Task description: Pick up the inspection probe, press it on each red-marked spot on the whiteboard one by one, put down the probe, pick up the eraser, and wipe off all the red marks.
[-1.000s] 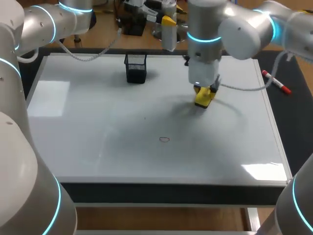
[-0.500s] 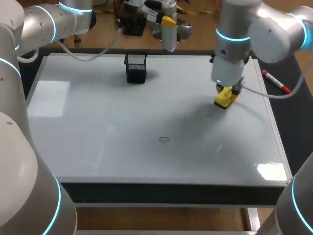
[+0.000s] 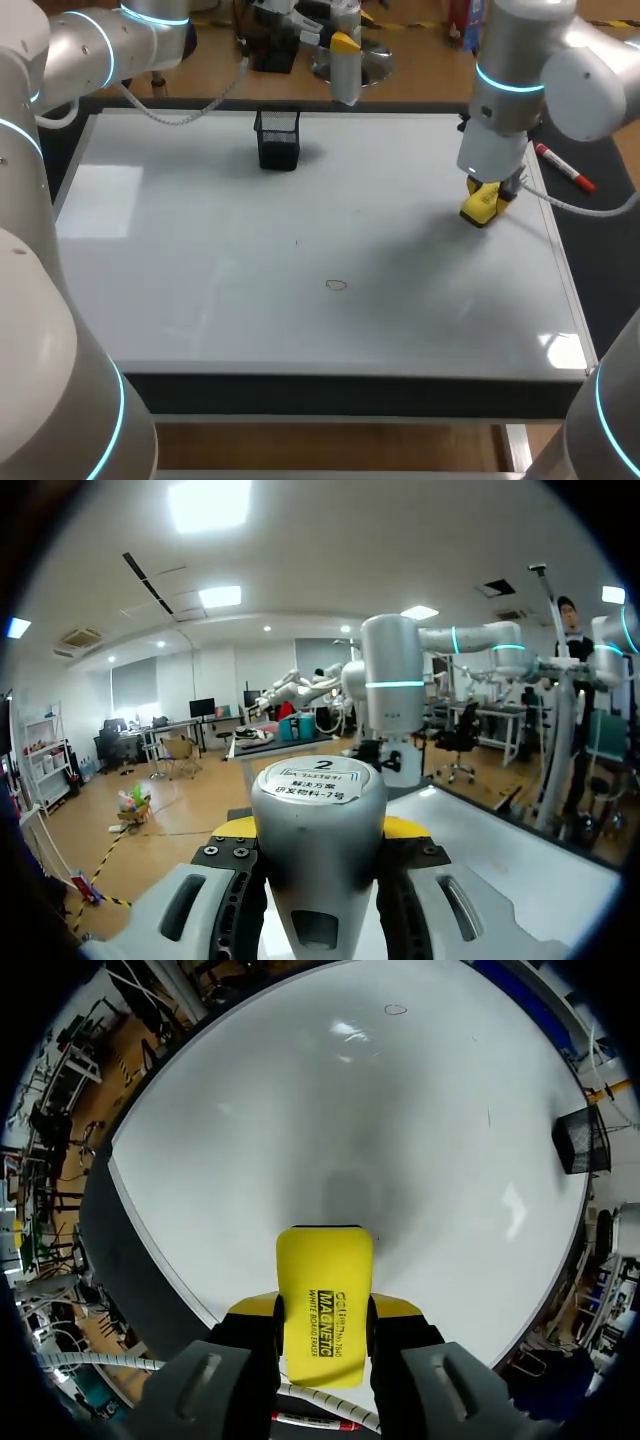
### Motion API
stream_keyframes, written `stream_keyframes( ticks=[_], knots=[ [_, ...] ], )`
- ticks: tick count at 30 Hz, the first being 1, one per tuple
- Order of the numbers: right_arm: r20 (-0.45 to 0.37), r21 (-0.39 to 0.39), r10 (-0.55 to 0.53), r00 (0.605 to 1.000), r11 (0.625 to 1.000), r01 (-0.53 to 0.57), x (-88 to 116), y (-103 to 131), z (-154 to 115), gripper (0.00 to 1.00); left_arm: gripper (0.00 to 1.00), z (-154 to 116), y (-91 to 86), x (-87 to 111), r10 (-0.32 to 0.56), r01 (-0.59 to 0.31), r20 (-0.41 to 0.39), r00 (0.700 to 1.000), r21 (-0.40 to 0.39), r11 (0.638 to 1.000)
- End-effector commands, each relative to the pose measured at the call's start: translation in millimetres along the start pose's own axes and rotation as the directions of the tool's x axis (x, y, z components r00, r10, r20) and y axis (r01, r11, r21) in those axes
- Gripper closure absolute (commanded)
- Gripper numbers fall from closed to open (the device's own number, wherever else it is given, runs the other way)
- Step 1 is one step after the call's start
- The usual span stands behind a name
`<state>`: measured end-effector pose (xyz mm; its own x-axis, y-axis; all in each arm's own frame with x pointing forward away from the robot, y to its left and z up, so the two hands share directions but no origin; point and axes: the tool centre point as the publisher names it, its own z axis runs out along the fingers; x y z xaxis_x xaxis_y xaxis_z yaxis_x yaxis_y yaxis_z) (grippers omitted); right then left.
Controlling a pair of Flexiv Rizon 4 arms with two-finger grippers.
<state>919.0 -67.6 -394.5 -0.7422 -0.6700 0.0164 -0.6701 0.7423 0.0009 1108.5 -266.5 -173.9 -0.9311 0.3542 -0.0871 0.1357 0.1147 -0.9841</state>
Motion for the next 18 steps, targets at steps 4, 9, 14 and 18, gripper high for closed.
stream_keyframes(
  ticks=[4, 9, 14, 18],
  knots=[
    [0.003, 0.002, 0.019, 1.0, 1.0, -0.019, 1.2, -2.9, -1.1, 1.0, 1.0, -0.1, -0.4, -1.1, 0.001, -0.001, -0.002, 1.0, 0.001, 1.0],
    [0.003, 0.002, 0.019, 1.0, 1.0, -0.019, 1.2, -2.9, -1.1, 1.0, 1.0, -0.1, -0.4, -1.1, 0.001, -0.001, -0.002, 1.0, 0.001, 1.0],
    [0.003, 0.002, 0.019, 1.0, 1.0, -0.019, 1.2, -2.9, -1.1, 1.0, 1.0, -0.1, -0.4, -1.1, 0.001, -0.001, -0.002, 1.0, 0.001, 1.0],
    [0.003, 0.002, 0.019, 1.0, 1.0, -0.019, 1.2, -2.9, -1.1, 1.0, 1.0, -0.1, -0.4, -1.1, 0.001, -0.001, -0.002, 1.0, 0.001, 1.0]
  ],
)
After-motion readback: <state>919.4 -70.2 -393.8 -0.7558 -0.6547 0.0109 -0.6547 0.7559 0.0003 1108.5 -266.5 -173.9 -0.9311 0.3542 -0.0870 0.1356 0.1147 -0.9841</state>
